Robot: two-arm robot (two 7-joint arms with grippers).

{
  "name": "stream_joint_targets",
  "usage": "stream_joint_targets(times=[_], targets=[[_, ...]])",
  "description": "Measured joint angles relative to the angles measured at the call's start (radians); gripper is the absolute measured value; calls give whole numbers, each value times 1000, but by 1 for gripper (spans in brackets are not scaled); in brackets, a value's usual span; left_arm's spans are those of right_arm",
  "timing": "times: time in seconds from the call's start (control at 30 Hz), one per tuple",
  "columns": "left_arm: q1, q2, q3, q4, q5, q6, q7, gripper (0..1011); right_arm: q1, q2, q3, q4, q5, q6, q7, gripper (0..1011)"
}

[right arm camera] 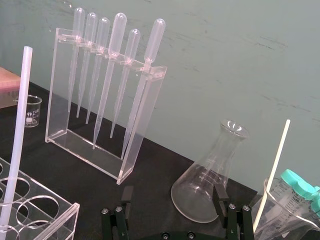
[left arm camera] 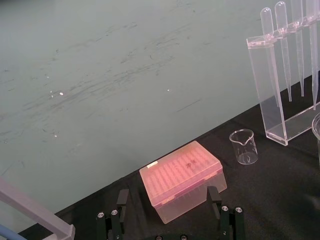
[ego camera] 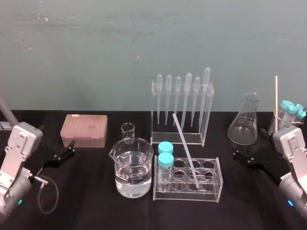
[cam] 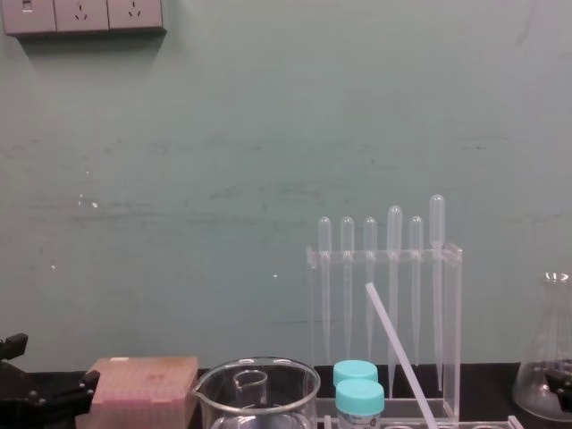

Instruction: Pick up the stirring rod with one hand, then place it down.

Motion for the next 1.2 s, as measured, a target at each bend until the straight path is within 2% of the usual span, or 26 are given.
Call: stream_joint_targets(times=[1.2], targets=[[0, 0, 0, 0, 0, 0, 0, 1000, 0, 0, 0, 0, 0, 0, 0, 1000]])
